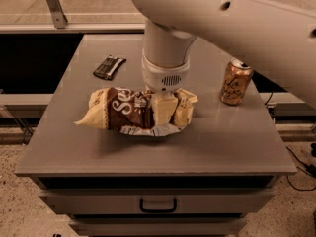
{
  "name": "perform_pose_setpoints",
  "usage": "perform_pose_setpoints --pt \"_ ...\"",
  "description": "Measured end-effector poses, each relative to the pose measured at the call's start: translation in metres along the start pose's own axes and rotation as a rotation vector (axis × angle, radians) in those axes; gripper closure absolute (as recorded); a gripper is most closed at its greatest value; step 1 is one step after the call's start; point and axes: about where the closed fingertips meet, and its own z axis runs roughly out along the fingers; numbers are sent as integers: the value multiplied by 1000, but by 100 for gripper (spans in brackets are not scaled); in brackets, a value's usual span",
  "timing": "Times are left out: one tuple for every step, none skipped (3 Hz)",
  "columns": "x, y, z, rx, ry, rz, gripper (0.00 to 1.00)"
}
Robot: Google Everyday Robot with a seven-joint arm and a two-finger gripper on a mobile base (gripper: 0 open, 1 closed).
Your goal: Pick brown chip bag
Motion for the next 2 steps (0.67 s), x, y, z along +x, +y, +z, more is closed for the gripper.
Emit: perform_pose_setpoints --pt "-16 3 -55 72 -50 -15 100" --pt "-16 3 -55 72 -50 -15 100"
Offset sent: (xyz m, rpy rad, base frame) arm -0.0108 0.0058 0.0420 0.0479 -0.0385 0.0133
